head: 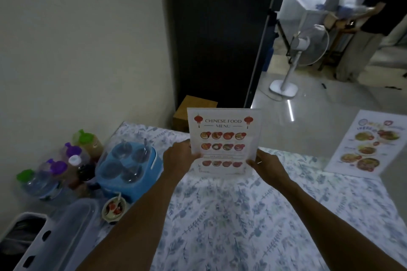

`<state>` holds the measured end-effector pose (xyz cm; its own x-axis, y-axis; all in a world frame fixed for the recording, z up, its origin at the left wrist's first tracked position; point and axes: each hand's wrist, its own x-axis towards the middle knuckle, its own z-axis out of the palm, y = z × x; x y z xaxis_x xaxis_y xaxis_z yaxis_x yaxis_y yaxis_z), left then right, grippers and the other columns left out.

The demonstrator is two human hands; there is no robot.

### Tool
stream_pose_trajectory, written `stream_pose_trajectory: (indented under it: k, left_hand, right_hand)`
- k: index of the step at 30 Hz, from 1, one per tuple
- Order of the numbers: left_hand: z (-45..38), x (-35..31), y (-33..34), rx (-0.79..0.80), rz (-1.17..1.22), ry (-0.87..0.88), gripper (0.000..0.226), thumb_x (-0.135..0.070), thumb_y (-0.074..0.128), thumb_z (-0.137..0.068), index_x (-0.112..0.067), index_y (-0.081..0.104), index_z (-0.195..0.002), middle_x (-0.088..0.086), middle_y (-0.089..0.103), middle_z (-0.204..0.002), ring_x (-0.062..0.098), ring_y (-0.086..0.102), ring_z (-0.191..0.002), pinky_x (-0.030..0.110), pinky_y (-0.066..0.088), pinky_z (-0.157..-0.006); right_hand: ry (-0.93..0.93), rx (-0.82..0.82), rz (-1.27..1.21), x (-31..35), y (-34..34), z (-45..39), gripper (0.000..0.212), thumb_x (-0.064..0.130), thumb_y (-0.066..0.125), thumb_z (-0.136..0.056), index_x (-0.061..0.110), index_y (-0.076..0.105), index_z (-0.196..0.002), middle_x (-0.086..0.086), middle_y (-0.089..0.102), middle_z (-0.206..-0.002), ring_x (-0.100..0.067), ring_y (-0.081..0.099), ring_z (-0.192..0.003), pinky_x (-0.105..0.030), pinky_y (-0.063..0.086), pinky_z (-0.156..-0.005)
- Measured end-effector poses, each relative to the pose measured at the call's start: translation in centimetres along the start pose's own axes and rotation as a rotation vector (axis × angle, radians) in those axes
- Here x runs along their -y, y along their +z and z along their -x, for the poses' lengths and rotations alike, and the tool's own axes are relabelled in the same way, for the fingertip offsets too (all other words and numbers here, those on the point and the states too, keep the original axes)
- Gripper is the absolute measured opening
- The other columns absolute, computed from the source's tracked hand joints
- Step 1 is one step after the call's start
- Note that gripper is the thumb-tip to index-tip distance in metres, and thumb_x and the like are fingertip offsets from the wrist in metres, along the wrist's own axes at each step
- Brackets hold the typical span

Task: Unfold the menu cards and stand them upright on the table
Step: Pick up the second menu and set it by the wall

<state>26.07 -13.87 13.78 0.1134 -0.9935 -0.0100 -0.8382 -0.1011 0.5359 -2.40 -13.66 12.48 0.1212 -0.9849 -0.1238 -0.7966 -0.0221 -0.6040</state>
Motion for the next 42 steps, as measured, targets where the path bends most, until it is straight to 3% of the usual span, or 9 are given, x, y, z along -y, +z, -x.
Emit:
stream_pose_trajectory:
  k: [6, 12, 16, 19, 22, 25, 30, 35, 42]
  left_hand:
    - [-5.3, 1.2, -1.1, 0.05, 0.0, 0.075, 0.054, -0.063, 0.071, -0.076, -0.021, 0.07, -0.108, 0.004, 0.075, -0.102, 0.025, 0.071, -0.089, 0.027, 0.043, -0.066]
    - [-12.6, 7.4, -6.4, 0.051, 0.012, 0.12, 0.048, -0.049, 0.074, -0.082, -0.012, 0.068, -0.112, 0.007, 0.074, -0.107, 0.027, 0.071, -0.091, 0.026, 0.044, -0.066]
    - [-16.9, 14.1, -10.2, 0.013, -0.016, 0.031, 0.053, -0.053, 0.076, -0.076, -0.018, 0.069, -0.115, 0.008, 0.076, -0.106, 0.03, 0.073, -0.092, 0.036, 0.058, -0.078]
    - [-19.4, 19.6, -11.5, -0.004, 0.012, -0.047, 0.051, -0.049, 0.077, -0.076, -0.018, 0.067, -0.115, 0.007, 0.076, -0.108, 0.029, 0.073, -0.092, 0.043, 0.061, -0.081]
    - [-21.3, 23.5, -12.6, -0.004, 0.039, -0.101, 0.046, -0.038, 0.078, -0.08, -0.012, 0.066, -0.116, 0.008, 0.075, -0.111, 0.029, 0.073, -0.095, 0.043, 0.061, -0.082]
    - [-23.2, 26.0, -13.2, -0.011, 0.053, -0.128, 0.045, -0.034, 0.079, -0.081, -0.01, 0.066, -0.117, 0.01, 0.074, -0.114, 0.03, 0.072, -0.098, 0.045, 0.06, -0.084]
    - [-25.3, 28.5, -13.5, -0.044, 0.019, -0.187, 0.041, -0.027, 0.076, -0.084, -0.002, 0.065, -0.115, 0.017, 0.072, -0.115, 0.034, 0.07, -0.102, 0.047, 0.059, -0.086]
    - [-26.1, 28.2, -13.0, -0.07, -0.053, -0.272, 0.04, -0.018, 0.072, -0.088, 0.005, 0.054, -0.115, 0.027, 0.066, -0.118, 0.042, 0.066, -0.108, 0.049, 0.057, -0.087]
    - [-26.4, 27.7, -13.0, -0.072, -0.161, -0.292, 0.031, -0.018, 0.062, -0.094, 0.005, 0.052, -0.113, 0.025, 0.066, -0.113, 0.04, 0.068, -0.101, 0.045, 0.057, -0.08]
  right_hand:
    - [0.066, -0.059, 0.003, 1.8, 0.7, -3.3, 0.04, 0.035, 0.057, -0.095, 0.016, 0.06, -0.13, -0.004, 0.073, -0.118, -0.015, 0.071, -0.09, -0.029, 0.058, -0.076]
    - [0.066, -0.101, -0.101, 9.0, 6.1, -10.1, 0.04, 0.03, 0.058, -0.096, 0.015, 0.058, -0.133, -0.007, 0.069, -0.125, -0.025, 0.07, -0.104, -0.034, 0.056, -0.084]
    - [0.044, -0.091, -0.173, 14.7, 11.8, -15.4, 0.038, 0.029, 0.058, -0.096, 0.015, 0.058, -0.131, -0.007, 0.069, -0.125, -0.024, 0.069, -0.101, -0.027, 0.052, -0.083]
    - [0.032, -0.06, -0.183, 18.6, 16.1, -19.0, 0.029, 0.028, 0.055, -0.097, 0.015, 0.06, -0.122, -0.008, 0.071, -0.116, -0.016, 0.064, -0.084, -0.011, 0.045, -0.066]
    - [0.011, -0.046, -0.227, 21.2, 19.7, -21.9, 0.028, 0.027, 0.057, -0.096, 0.017, 0.06, -0.122, -0.007, 0.069, -0.118, -0.02, 0.067, -0.1, -0.015, 0.048, -0.075]
    - [0.022, -0.02, -0.27, 22.6, 22.2, -24.2, 0.026, 0.028, 0.057, -0.096, 0.022, 0.058, -0.121, -0.002, 0.068, -0.115, -0.016, 0.067, -0.101, -0.006, 0.046, -0.063]
    - [-0.012, -0.004, -0.178, 24.1, 24.9, -27.7, 0.029, 0.033, 0.054, -0.097, 0.02, 0.061, -0.121, -0.004, 0.07, -0.116, -0.022, 0.069, -0.102, -0.022, 0.051, -0.075]
    - [-0.02, -0.017, -0.124, 24.8, 25.8, -29.2, 0.033, 0.034, 0.055, -0.095, 0.014, 0.062, -0.12, -0.01, 0.072, -0.111, -0.026, 0.07, -0.094, -0.04, 0.06, -0.079]
    - [0.026, -0.009, -0.169, 25.4, 26.6, -29.2, 0.033, 0.031, 0.055, -0.096, 0.014, 0.058, -0.124, -0.009, 0.07, -0.115, -0.026, 0.07, -0.097, -0.037, 0.061, -0.078]
